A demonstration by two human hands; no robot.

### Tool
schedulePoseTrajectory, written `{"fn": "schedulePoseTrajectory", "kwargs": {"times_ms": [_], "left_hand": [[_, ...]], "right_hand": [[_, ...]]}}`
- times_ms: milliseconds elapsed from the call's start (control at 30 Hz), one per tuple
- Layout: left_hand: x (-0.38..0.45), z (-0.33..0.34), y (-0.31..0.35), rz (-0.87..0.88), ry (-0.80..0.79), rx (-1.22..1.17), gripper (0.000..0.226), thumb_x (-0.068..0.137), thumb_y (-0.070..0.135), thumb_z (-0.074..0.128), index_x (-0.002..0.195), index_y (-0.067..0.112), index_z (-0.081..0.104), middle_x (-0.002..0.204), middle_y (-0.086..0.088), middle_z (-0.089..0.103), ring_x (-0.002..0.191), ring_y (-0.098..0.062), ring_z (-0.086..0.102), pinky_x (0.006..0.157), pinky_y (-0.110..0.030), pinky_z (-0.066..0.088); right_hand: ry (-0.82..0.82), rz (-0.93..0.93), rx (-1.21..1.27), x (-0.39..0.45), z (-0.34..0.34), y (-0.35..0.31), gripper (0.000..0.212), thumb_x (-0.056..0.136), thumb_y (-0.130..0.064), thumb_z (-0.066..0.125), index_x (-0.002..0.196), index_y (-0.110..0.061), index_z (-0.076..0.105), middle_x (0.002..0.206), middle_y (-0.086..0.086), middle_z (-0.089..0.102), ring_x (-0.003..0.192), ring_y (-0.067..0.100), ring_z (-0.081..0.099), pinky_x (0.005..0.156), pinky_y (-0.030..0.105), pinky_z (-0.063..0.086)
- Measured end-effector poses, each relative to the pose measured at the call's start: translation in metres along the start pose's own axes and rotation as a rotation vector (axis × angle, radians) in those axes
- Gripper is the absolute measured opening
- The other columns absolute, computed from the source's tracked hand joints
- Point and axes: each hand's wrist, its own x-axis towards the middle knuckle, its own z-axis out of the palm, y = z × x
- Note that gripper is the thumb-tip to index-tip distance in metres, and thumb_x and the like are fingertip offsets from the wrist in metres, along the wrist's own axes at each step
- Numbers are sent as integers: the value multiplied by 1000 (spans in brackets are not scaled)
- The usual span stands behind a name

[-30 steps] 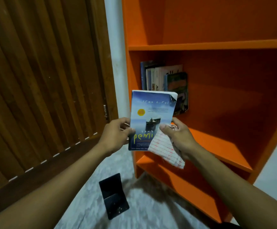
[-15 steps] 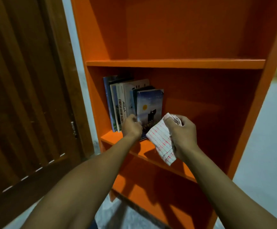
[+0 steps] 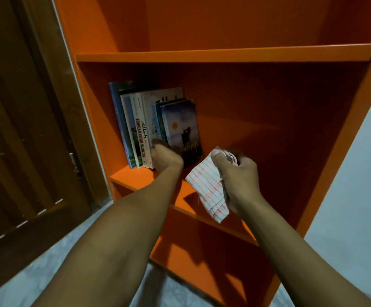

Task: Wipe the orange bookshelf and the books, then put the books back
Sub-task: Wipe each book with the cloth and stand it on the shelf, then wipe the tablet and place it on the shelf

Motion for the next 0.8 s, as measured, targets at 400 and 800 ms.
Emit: {"fn": "schedulePoseTrajectory", "kwargs": {"times_ms": [400, 800], "left_hand": [[1, -121, -77, 614, 46, 33, 4, 99, 12, 53, 101, 10, 56, 96, -3, 57, 80, -13, 51, 64, -8, 35], [3, -280, -300, -69, -230, 565, 41, 96, 11, 57, 136, 9, 48, 138, -18, 50, 116, -33, 58, 97, -39, 45]], "right_hand": [[-173, 352, 100, -35, 47, 34, 25, 90, -8, 71, 113, -8, 62, 102, 17, 71, 81, 29, 71, 62, 34, 54], [-204, 892, 290, -99, 120, 143, 26, 106, -10, 43, 127, -5, 57, 121, 23, 68, 106, 39, 67, 78, 57, 53]]}}
